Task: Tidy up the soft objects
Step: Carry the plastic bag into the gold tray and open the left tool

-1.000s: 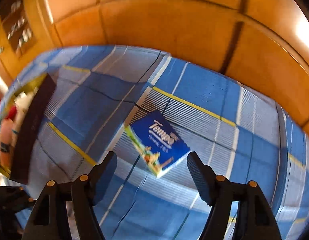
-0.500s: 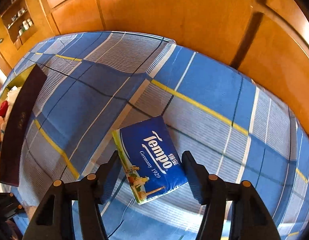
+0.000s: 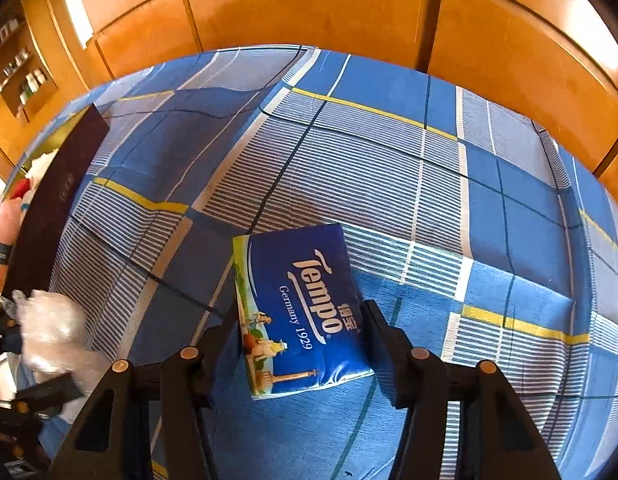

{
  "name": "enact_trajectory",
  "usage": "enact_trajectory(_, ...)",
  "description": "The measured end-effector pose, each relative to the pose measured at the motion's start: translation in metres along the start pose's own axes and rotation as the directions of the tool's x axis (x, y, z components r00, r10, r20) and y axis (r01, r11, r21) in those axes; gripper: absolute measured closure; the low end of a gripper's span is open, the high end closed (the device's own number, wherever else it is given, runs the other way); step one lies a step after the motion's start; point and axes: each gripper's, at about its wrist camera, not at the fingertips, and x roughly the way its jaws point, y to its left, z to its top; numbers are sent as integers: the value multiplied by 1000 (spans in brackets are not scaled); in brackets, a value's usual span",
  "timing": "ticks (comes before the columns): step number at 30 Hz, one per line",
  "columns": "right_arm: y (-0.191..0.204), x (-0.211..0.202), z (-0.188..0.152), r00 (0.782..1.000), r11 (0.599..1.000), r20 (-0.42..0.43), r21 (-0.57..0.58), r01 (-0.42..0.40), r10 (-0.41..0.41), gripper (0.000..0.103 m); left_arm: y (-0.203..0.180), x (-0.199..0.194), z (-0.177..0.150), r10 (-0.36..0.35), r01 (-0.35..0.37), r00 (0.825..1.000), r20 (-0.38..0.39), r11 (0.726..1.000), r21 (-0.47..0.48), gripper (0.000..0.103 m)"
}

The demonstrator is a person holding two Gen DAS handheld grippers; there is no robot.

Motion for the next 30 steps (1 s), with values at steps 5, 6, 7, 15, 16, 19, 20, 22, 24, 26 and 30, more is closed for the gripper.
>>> enact_trajectory(5, 2, -2, -7, 999, 1000, 38, -9, 15, -14, 45, 10, -29, -1, 53, -52, 996, 68, 999, -13, 62)
enact_trajectory(6, 3, -2, -7, 999, 1000, 42, -10, 18, -18, 45, 12, -34, -1, 61, -60, 995, 81, 998, -15, 62)
enact_trajectory(7, 2, -3, -8, 999, 1000, 47, -6, 17, -17, 45, 11, -36, 1, 71, -69, 993, 96, 997, -17, 62)
enact_trajectory(15, 1, -3, -12, 995, 1000, 95, -4, 14, -14, 44, 19, -73, -1, 139, -135, 971, 195, 990, -37, 62)
enact_trajectory(16, 0, -2, -12, 995, 1000, 101, -1, 13, -13, 44, 20, -75, -2, 144, -139, 969, 202, 989, -41, 62)
enact_trajectory(19, 0, -2, -14, 993, 1000, 115, 3, 9, -9, 44, 25, -81, -4, 159, -151, 964, 214, 987, -56, 62)
enact_trajectory(20, 1, -1, -14, 993, 1000, 120, 2, 8, -8, 44, 26, -83, -6, 164, -154, 963, 216, 986, -61, 62)
enact_trajectory(22, 0, -3, -16, 991, 1000, 134, -1, 9, -9, 43, 29, -85, -8, 174, -162, 961, 217, 984, -71, 62)
enact_trajectory(24, 1, -3, -18, 989, 1000, 147, -3, 12, -12, 43, 33, -87, -10, 185, -170, 959, 217, 982, -85, 62)
enact_trajectory(26, 2, -3, -19, 987, 1000, 159, 0, 25, -25, 43, 39, -89, -11, 201, -183, 955, 216, 978, -104, 62)
enact_trajectory(30, 6, -3, -19, 983, 999, 175, 5, 53, -53, 44, 49, -93, -14, 220, -194, 951, 215, 972, -136, 62)
